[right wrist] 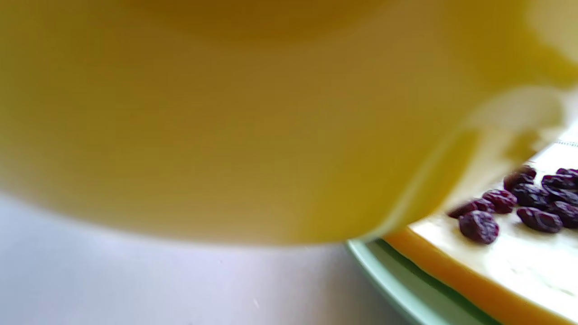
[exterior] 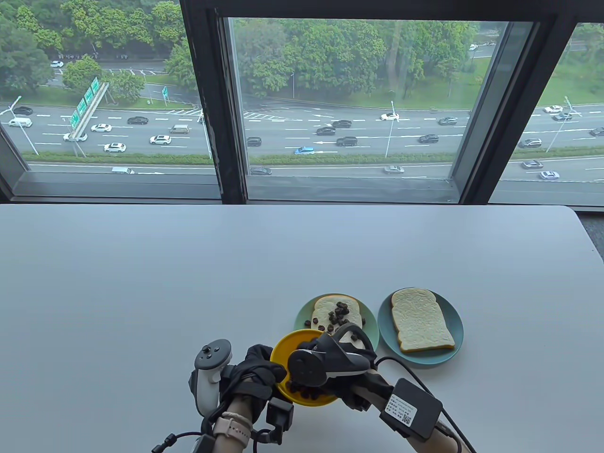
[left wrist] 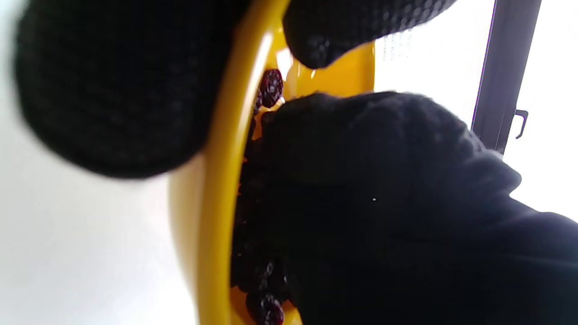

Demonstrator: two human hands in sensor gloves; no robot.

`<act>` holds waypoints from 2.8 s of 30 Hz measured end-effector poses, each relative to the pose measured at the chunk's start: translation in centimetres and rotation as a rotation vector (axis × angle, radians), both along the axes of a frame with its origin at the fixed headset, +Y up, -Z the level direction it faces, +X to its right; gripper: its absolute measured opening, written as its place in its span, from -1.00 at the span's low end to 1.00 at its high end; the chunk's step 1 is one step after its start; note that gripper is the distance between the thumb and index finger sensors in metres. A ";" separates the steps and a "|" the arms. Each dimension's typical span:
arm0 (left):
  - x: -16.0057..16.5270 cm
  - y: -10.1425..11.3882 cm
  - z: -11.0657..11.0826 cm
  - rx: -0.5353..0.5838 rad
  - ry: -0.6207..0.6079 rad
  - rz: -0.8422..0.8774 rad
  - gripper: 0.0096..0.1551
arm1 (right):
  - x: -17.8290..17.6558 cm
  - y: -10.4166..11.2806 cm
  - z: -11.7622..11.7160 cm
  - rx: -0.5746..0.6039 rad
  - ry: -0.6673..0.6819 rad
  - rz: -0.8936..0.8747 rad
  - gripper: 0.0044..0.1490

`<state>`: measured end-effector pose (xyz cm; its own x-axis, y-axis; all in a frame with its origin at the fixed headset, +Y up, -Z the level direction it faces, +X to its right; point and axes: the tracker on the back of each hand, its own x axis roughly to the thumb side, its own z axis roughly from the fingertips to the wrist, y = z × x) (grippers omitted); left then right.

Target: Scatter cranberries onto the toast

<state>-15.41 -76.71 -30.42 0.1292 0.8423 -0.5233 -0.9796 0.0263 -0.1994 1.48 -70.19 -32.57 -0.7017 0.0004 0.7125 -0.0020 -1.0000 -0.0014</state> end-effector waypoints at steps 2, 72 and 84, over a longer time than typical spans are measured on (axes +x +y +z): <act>-0.3 0.0 0.1 -0.010 0.012 -0.021 -0.35 | 0.2 0.3 0.0 -0.021 -0.004 -0.038 -0.57; -0.9 0.0 0.1 -0.005 0.052 0.094 -0.35 | 0.9 0.4 -0.6 -0.273 -0.006 -0.004 0.08; 0.4 0.4 0.2 0.023 0.010 0.104 -0.34 | -1.7 0.2 1.6 -0.004 0.002 0.227 -0.28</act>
